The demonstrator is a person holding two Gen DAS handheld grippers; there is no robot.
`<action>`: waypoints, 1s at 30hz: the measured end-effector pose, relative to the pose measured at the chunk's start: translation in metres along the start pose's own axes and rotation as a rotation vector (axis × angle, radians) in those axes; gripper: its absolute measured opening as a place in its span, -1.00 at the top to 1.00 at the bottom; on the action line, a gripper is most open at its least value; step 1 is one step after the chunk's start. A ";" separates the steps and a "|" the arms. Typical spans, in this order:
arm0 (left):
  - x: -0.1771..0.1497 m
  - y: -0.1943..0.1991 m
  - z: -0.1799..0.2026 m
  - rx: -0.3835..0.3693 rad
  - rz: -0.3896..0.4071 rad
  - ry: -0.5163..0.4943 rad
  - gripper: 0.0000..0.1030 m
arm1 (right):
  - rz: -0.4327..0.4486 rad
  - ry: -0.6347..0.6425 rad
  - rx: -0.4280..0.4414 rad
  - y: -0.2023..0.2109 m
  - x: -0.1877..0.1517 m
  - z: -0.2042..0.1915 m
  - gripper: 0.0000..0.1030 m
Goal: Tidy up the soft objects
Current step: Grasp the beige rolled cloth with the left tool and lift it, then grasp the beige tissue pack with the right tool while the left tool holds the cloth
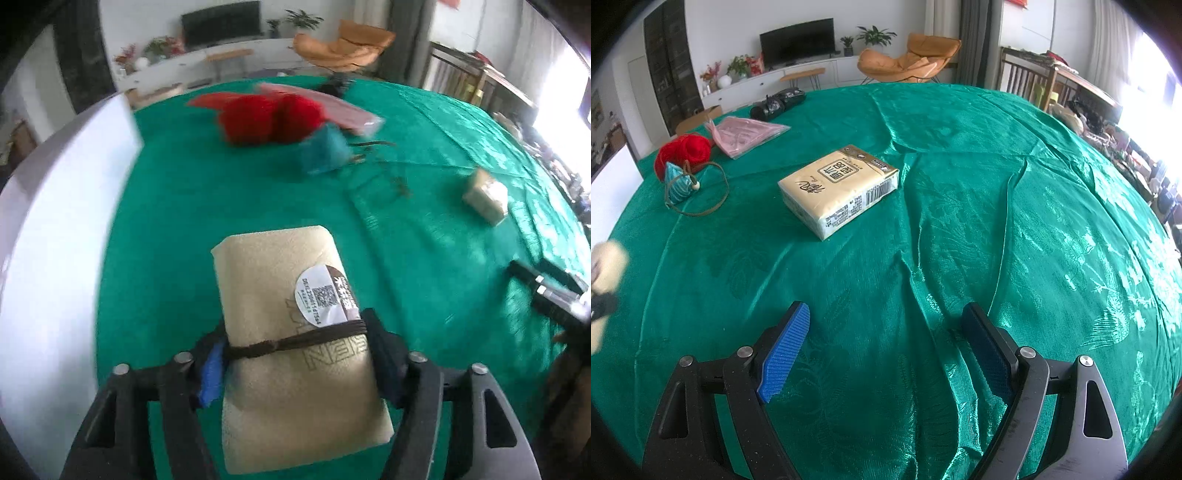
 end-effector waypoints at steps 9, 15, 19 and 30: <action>0.002 -0.036 -0.023 0.027 0.074 -0.006 -1.00 | 0.001 -0.002 0.003 0.001 0.000 -0.001 -0.68; 0.007 -0.040 -0.026 0.030 0.090 0.017 -1.00 | 0.001 -0.003 0.004 0.001 0.000 -0.001 -0.68; 0.007 -0.040 -0.025 0.030 0.090 0.017 -1.00 | 0.001 -0.003 0.008 0.001 -0.001 -0.001 -0.69; 0.007 -0.040 -0.026 0.030 0.091 0.017 -1.00 | -0.092 -0.014 0.081 0.000 0.014 0.002 -0.77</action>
Point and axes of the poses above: each gripper's, at about its wrist camera, not at the fingertips, and y roughly against the way its jaws point, z to its right, x to its top, the point moved 2 cm from there along -y, roughly the way its jaws point, and after that the axes turned 10 degrees about -z, right-handed, at the moved point
